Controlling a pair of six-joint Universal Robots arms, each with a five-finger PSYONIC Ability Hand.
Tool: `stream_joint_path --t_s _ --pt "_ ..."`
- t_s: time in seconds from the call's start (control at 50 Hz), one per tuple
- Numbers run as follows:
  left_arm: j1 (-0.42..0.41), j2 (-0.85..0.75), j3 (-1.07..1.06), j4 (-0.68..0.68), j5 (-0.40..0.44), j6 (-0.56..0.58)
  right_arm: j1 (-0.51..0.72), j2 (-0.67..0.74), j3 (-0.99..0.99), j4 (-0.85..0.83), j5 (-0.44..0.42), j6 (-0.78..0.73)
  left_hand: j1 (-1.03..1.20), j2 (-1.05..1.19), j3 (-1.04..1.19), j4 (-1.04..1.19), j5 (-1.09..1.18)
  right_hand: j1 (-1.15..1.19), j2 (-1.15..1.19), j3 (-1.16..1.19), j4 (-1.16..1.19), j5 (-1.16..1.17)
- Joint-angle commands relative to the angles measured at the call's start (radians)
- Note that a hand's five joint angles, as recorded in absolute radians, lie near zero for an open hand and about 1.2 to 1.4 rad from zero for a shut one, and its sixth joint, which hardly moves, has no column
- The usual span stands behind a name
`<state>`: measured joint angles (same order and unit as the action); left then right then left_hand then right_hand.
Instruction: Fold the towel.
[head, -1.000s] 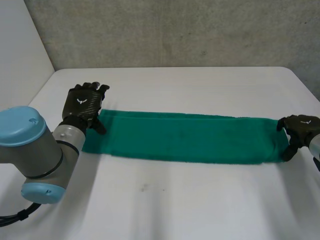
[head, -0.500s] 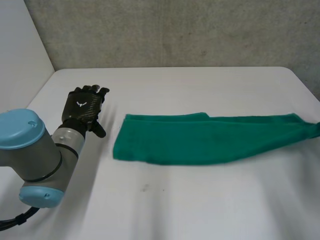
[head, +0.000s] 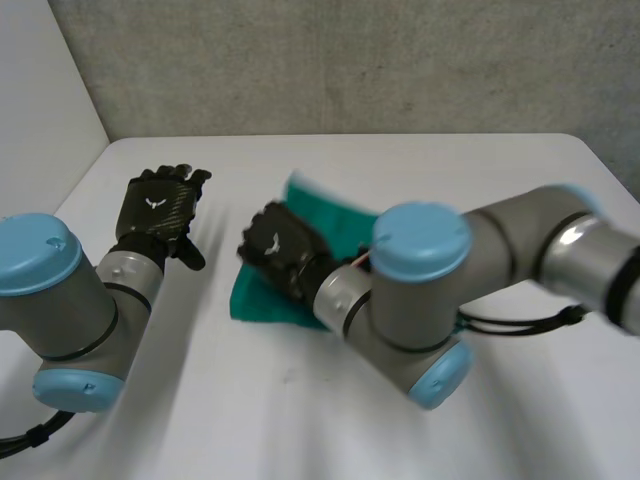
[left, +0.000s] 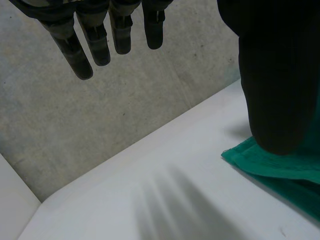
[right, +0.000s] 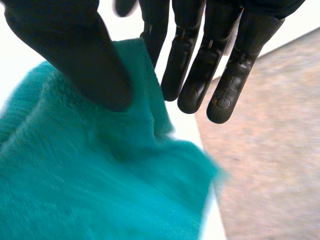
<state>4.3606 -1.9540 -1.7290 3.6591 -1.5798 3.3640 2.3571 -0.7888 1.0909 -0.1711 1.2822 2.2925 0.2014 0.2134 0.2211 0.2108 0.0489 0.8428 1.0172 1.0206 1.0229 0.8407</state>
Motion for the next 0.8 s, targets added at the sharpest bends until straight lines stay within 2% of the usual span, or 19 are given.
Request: stream_joint_path --t_s 0.02,0.04,0.1,0.2,0.28,0.36,0.42,0.48,0.54,0.58,0.6,0.64,0.8 --pt "-0.012 -0.005 0.003 0.001 0.006 0.002 -0.005 0.099 -0.057 0.007 0.262 0.028 -0.003 -0.015 -0.022 -0.012 -0.025 -0.668 -0.843 -0.846 -0.848 -0.841" --pt "-0.015 -0.006 0.005 0.001 0.006 0.003 -0.010 0.083 -0.052 0.002 0.343 0.059 -0.003 -0.015 -0.022 -0.012 -0.025 -0.668 -0.843 -0.846 -0.848 -0.841" --pt "-0.030 -0.009 0.015 0.003 0.006 0.002 -0.025 0.019 -0.031 0.002 0.399 0.151 0.000 -0.012 -0.019 -0.009 -0.022 -0.668 -0.843 -0.846 -0.848 -0.841" --pt "-0.114 -0.016 0.061 0.004 0.017 -0.009 -0.129 -0.159 0.107 0.021 0.355 0.459 0.003 -0.009 -0.016 -0.006 -0.019 -0.668 -0.843 -0.846 -0.848 -0.841" --pt "-0.168 -0.043 0.098 0.003 0.052 -0.058 -0.197 -0.205 0.216 0.082 0.293 0.564 0.032 0.021 0.013 0.023 0.010 -0.668 -0.843 -0.846 -0.848 -0.841" --pt "-0.220 -0.110 0.152 -0.004 0.084 -0.092 -0.257 -0.207 0.303 0.156 0.252 0.590 0.041 0.029 0.022 0.032 0.019 -0.668 -0.843 -0.846 -0.848 -0.841" --pt "-0.240 -0.170 0.199 -0.016 0.073 -0.089 -0.309 -0.207 0.369 0.177 0.240 0.588 0.068 0.056 0.048 0.058 0.046 -0.668 -0.843 -0.846 -0.848 -0.841" --pt "-0.243 -0.244 0.252 -0.056 0.028 -0.086 -0.340 -0.207 0.408 0.174 0.243 0.579 0.083 0.071 0.063 0.073 0.061 -0.668 -0.843 -0.846 -0.848 -0.841" --pt "-0.242 -0.290 0.299 -0.112 -0.041 -0.072 -0.381 -0.202 0.437 0.170 0.243 0.579 0.083 0.071 0.063 0.073 0.061 -0.444 -0.619 -0.622 -0.625 -0.617" --pt "-0.240 -0.298 0.305 -0.125 -0.057 -0.066 -0.407 -0.201 0.445 0.160 0.241 0.579 0.083 0.071 0.063 0.073 0.061 -0.196 -0.370 -0.373 -0.376 -0.368" --pt "-0.231 -0.304 0.308 -0.149 -0.089 -0.052 -0.426 -0.198 0.448 0.151 0.241 0.576 0.080 0.068 0.060 0.070 0.058 0.091 -0.084 -0.087 -0.089 -0.082" --pt "-0.225 -0.302 0.305 -0.166 -0.101 -0.049 -0.441 -0.198 0.446 0.134 0.241 0.573 0.077 0.065 0.057 0.067 0.055 0.543 0.369 0.366 0.363 0.371" --pt "-0.194 -0.159 0.183 -0.217 -0.105 -0.061 -0.426 -0.217 0.342 0.061 0.276 0.414 0.062 0.050 0.042 0.053 0.040 0.554 0.379 0.376 0.373 0.381"
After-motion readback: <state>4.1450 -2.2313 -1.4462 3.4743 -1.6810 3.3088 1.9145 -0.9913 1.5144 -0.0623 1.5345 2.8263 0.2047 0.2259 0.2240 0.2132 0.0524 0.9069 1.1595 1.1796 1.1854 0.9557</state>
